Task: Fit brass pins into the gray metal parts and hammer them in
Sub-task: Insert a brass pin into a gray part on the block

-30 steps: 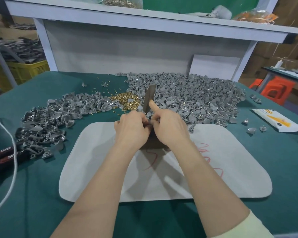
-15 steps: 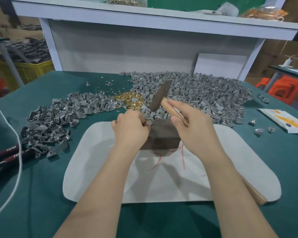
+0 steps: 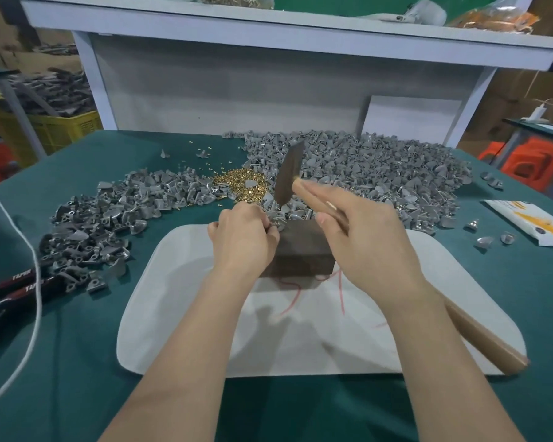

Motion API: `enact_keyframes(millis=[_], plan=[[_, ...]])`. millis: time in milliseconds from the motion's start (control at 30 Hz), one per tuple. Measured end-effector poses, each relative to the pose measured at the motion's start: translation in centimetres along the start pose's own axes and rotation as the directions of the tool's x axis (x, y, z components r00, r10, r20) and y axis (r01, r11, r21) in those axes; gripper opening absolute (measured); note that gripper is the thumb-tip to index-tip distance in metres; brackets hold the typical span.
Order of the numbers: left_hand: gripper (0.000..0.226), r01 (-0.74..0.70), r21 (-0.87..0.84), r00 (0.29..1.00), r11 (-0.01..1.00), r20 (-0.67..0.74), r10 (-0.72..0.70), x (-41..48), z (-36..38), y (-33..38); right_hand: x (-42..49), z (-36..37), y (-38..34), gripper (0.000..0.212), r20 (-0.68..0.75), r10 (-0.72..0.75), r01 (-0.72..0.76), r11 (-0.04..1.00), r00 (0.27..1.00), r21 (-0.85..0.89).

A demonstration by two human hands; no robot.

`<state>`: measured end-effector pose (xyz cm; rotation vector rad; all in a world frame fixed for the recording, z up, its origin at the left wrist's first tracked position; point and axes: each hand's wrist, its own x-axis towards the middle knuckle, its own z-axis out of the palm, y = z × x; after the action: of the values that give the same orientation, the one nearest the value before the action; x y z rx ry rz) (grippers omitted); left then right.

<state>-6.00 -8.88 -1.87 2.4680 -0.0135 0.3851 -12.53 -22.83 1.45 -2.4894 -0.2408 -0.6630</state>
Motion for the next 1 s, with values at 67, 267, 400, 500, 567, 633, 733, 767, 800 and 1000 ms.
enact_keyframes(millis=[67,267,400,500,567,633,733,767,800,1000], plan=[[0.011,-0.012,-0.001,1.0,1.0,0.01,0.012,0.0,0.0,0.0,-0.1,0.2,-0.1,0.048,0.092,0.02,-0.014,0.998,0.996,-0.068],[0.013,-0.023,-0.006,1.0,1.0,0.001,0.023,-0.1,0.0,-0.2,0.2,0.2,0.2,0.049,0.044,0.083,-0.081,0.995,0.996,-0.05],[0.014,-0.017,-0.012,1.0,1.0,0.005,0.017,-0.1,-0.1,0.0,0.5,-0.1,0.2,0.048,-0.055,0.077,-0.075,0.996,0.996,0.04],[0.013,-0.002,-0.008,1.0,1.0,0.013,0.002,-0.1,-0.2,0.1,-0.1,0.0,-0.1,0.048,-0.047,0.05,-0.048,0.998,0.998,0.039],[0.01,0.0,-0.018,1.0,1.0,0.018,0.001,-0.1,-0.2,0.1,-0.5,0.4,-0.2,0.05,0.055,0.043,-0.046,0.998,0.998,0.038],[0.009,-0.005,-0.031,1.0,1.0,0.026,0.006,-0.2,-0.4,0.1,-0.7,0.6,-0.2,0.05,0.128,0.056,-0.052,0.998,0.99,-0.037],[0.011,-0.004,-0.025,1.0,1.0,0.027,0.005,-0.3,-0.4,0.1,-0.5,0.3,-0.2,0.048,0.041,0.041,-0.039,0.998,0.998,-0.043],[0.012,-0.004,-0.017,1.0,1.0,0.027,0.005,-0.3,-0.3,0.1,-0.5,0.2,-0.3,0.048,-0.009,0.035,-0.035,0.999,0.999,0.0],[0.013,-0.002,-0.009,1.0,1.0,0.029,0.002,-0.2,-0.3,0.1,-0.4,0.1,-0.4,0.048,-0.048,0.027,-0.025,0.999,0.998,0.045],[0.013,0.0,-0.012,0.999,1.0,0.038,0.001,-0.4,-0.5,0.2,-0.3,0.7,0.4,0.048,0.11,0.057,-0.051,0.997,0.992,-0.061]])
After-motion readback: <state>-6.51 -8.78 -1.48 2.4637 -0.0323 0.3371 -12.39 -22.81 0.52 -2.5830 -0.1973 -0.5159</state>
